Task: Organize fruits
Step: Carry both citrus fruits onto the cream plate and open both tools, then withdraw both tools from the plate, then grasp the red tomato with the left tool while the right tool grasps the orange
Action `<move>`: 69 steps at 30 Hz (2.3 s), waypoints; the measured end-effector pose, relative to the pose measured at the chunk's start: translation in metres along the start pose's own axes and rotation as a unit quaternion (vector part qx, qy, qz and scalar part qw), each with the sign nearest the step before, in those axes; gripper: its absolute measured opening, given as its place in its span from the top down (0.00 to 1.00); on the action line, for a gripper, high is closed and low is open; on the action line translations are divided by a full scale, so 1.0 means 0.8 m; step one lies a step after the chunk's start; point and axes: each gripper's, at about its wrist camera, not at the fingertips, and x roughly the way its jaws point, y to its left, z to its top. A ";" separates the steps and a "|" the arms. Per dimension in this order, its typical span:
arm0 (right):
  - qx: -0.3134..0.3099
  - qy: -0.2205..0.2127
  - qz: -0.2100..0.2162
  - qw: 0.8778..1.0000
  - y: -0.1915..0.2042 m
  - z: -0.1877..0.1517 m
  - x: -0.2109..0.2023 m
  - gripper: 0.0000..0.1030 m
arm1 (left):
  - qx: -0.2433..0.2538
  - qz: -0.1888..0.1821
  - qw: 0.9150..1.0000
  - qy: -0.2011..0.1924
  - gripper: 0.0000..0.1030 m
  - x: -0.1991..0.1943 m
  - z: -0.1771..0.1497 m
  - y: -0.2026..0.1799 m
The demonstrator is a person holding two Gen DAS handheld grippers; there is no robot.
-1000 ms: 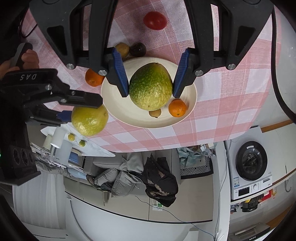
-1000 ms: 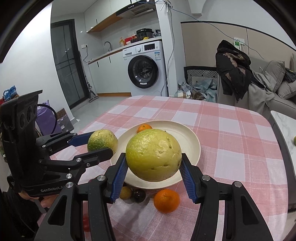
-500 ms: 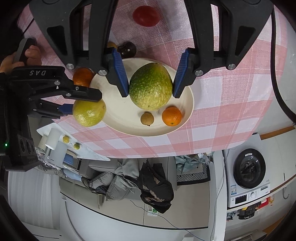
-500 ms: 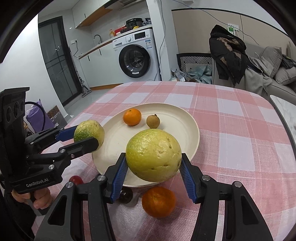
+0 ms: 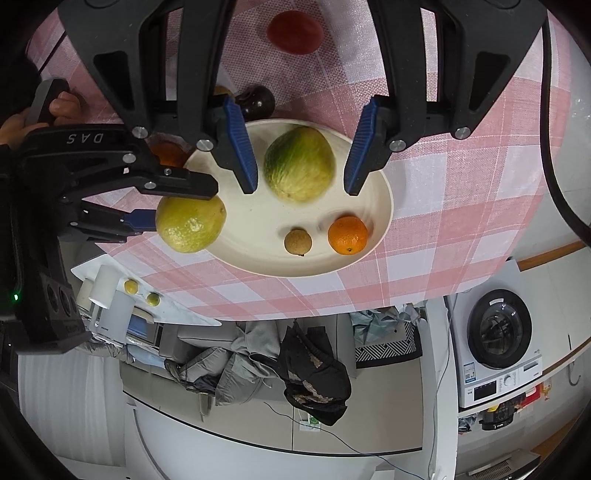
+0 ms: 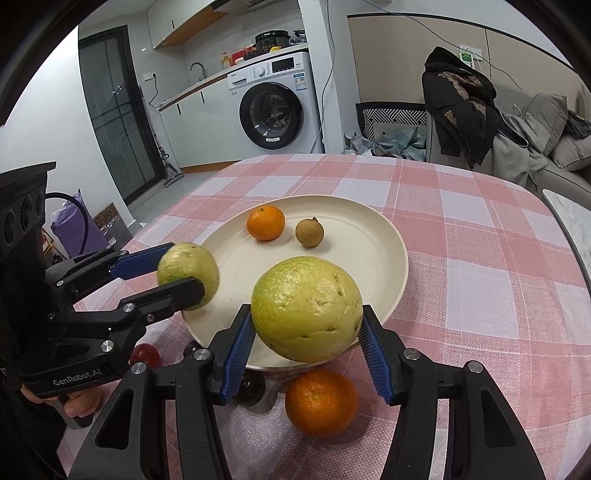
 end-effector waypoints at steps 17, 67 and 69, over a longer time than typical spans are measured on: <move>-0.013 -0.015 -0.023 1.000 -0.001 -0.004 -0.015 0.38 | -0.020 0.006 1.000 -0.013 0.28 -0.022 -0.011 0.014; -0.050 0.080 -0.018 0.995 0.004 -0.048 -0.024 0.26 | 0.000 -0.002 0.994 0.108 0.09 -0.055 -0.079 0.003; -0.046 0.081 -0.013 0.996 0.003 -0.048 -0.023 0.27 | 0.002 -0.007 0.994 0.112 0.14 -0.052 -0.079 0.002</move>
